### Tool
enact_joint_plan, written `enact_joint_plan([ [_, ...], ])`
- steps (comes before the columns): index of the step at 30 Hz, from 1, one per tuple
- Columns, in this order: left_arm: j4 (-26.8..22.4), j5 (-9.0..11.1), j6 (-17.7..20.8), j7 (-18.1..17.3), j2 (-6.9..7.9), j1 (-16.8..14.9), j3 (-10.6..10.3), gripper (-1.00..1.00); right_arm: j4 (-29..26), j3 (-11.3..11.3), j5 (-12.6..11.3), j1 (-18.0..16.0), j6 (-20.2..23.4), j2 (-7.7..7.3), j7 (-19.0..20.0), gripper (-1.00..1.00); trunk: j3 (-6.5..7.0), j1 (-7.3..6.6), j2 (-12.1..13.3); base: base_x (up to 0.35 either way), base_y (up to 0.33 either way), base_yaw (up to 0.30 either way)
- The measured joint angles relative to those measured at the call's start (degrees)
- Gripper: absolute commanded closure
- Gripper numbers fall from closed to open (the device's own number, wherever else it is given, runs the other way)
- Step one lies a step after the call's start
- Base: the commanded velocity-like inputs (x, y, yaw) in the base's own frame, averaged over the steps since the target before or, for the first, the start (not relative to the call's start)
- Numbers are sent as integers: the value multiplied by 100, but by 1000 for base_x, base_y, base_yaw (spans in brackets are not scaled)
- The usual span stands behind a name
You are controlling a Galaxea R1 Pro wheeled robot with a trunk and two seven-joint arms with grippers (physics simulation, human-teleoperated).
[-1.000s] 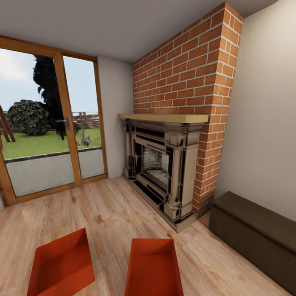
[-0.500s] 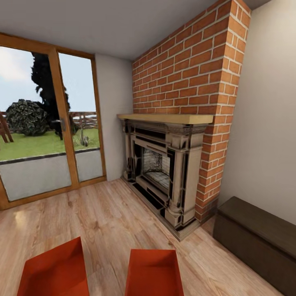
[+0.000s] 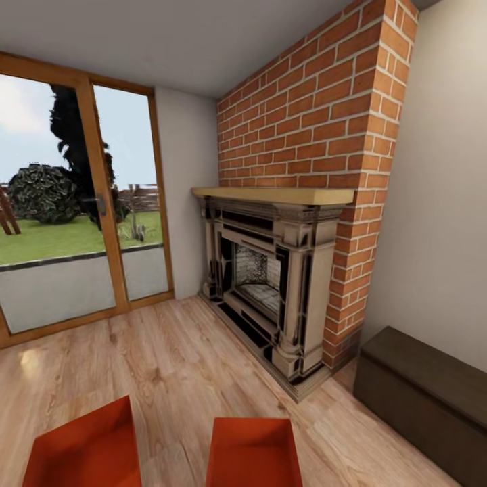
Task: Move the two storage containers from the living room to the garage. In the garage, place one container on the floor and stack the other container on top of it (either order is fine).
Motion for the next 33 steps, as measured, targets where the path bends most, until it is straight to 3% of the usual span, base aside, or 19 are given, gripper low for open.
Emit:
enact_joint_plan([
  [12, -1, -2, -7, 0, 0, 0, -1, -100, 0, -12, -1, 0, -31, -25, -5, -100, 0, 1, 0, 275, 0, 0],
  [27, -2, -10, -7, 0, 0, -3, 9, -100, 0, 2, -3, 0, -27, -18, -36, -100, 0, 3, 0, 16, -1, 0],
  [33, -2, -19, -6, 0, -3, -1, 0, -100, 0, 2, 0, 0, -26, -18, -37, -100, 0, 3, 0, 48, -164, 0],
])
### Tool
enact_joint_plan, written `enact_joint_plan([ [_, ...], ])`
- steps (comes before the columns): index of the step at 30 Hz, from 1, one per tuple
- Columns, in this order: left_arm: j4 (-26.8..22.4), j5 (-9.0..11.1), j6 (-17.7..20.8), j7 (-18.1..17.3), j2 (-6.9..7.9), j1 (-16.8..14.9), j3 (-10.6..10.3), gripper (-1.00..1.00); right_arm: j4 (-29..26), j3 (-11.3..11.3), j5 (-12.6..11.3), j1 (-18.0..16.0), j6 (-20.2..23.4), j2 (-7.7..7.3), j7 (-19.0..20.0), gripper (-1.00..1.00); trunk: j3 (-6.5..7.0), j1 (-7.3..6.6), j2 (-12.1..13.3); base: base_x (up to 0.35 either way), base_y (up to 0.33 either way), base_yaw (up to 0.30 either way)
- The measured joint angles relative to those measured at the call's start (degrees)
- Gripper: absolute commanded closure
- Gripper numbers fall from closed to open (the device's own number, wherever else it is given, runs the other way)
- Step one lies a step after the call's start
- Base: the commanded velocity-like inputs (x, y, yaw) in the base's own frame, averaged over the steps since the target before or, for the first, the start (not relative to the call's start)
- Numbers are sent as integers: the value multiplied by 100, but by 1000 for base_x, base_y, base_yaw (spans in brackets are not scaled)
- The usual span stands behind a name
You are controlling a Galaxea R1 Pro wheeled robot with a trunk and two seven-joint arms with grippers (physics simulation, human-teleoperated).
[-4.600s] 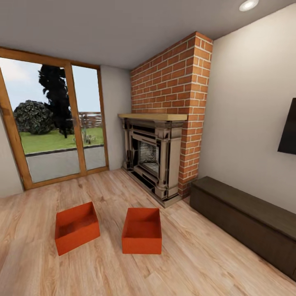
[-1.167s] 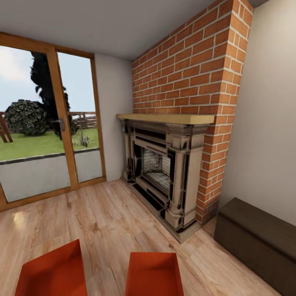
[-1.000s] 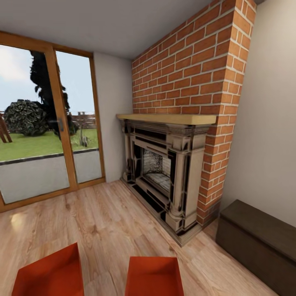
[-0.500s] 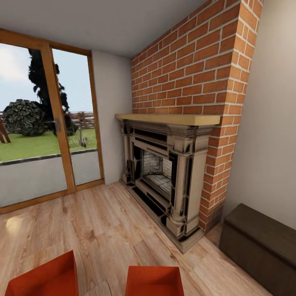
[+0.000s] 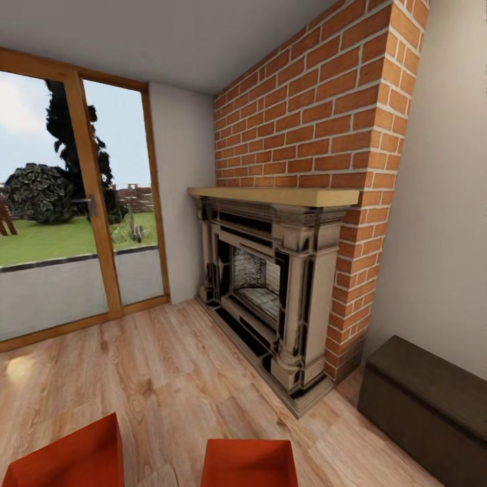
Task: Move the two storage containers from the living room to the garage. In the garage, place one container on the floor and stack the other container on top of it (either order is fine).
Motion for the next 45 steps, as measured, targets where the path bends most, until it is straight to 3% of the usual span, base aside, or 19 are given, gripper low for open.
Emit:
enact_joint_plan([
  [45, 0, 18, -1, 0, 3, -2, 7, -100, 0, 3, 8, 0, 39, -1, 49, -100, 0, 1, 0, 2, -17, -15],
])
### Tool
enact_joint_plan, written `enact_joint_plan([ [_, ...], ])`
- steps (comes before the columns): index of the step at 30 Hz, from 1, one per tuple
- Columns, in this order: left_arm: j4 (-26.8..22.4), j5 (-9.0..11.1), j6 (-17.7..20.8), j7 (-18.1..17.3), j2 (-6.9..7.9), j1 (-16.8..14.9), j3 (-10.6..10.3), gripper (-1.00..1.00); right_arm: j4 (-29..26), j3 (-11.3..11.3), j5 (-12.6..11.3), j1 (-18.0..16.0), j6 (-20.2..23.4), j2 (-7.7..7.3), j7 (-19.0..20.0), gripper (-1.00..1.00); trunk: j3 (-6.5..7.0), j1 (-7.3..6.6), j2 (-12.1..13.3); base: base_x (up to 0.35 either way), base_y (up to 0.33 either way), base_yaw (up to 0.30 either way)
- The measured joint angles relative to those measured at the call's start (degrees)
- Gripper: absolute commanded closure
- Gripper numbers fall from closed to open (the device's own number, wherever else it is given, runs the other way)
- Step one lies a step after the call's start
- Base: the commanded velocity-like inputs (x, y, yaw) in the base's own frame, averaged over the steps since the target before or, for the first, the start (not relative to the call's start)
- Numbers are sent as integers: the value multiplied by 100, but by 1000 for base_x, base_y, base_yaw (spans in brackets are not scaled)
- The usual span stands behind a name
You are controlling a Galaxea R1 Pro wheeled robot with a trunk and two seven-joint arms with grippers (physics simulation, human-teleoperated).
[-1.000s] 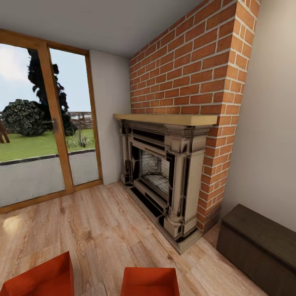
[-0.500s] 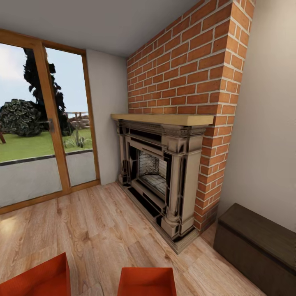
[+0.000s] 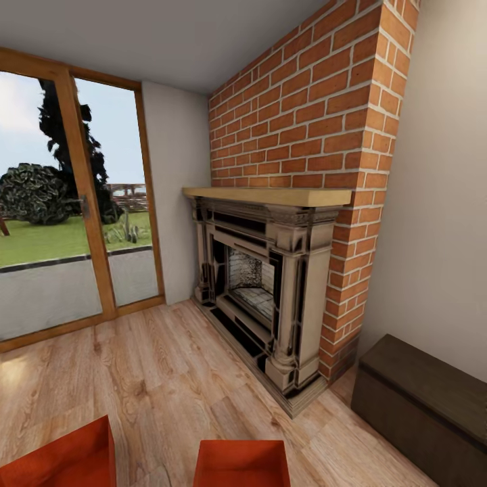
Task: Move the two storage containers from the living room to the garage. In the garage, place one container on the floor and stack the other container on top of it (either order is fine).
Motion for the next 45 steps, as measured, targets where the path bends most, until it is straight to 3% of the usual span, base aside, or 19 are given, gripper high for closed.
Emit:
enact_joint_plan([
  [12, -36, -40, -8, 0, 8, 4, -20, -100, 0, -9, -28, 0, -31, 61, -7, -100, -23, 0, 0, 0, 0, 13],
  [45, -62, -63, -10, 0, 9, 1, -34, -100, 0, -12, -8, 0, 27, 88, 77, -100, -314, 0, 0, 0, 0, 1],
])
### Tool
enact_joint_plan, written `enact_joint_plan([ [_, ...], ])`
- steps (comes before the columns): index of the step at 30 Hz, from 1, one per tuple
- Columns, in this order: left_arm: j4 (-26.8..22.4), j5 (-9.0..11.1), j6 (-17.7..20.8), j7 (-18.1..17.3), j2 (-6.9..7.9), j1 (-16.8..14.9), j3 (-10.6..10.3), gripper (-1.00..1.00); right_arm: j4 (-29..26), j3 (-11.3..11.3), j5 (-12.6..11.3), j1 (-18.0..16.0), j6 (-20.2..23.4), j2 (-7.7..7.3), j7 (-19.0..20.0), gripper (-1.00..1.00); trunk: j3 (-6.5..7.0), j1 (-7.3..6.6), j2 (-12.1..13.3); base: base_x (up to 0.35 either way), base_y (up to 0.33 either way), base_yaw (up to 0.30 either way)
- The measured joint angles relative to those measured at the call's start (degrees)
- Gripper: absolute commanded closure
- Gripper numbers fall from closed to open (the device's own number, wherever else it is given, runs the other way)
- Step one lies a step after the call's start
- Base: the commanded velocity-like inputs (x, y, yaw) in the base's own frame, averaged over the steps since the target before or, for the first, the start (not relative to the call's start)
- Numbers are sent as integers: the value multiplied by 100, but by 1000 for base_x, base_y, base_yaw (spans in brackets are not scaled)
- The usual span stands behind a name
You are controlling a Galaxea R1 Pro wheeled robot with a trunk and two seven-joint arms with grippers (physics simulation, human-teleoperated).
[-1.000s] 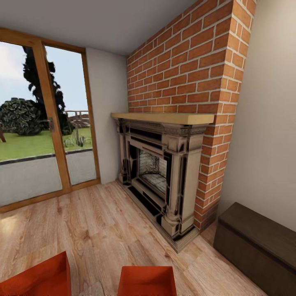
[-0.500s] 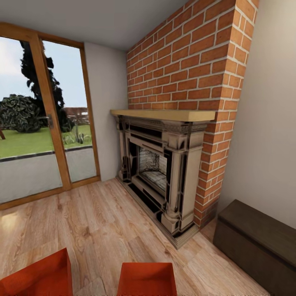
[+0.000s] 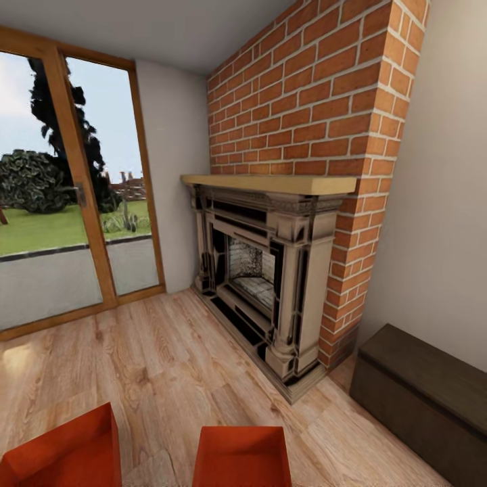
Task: Move the two storage containers from the living room to the garage. In the garage, place one container on the floor and stack the other container on top of it (either order is fine).
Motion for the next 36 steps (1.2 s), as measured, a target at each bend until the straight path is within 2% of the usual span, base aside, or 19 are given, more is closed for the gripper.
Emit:
enact_joint_plan([
  [36, 0, 0, 0, 0, 0, 0, 2, -100, 0, 6, 9, 0, -5, -8, -9, -100, -323, 0, 0, 0, 0, 0],
])
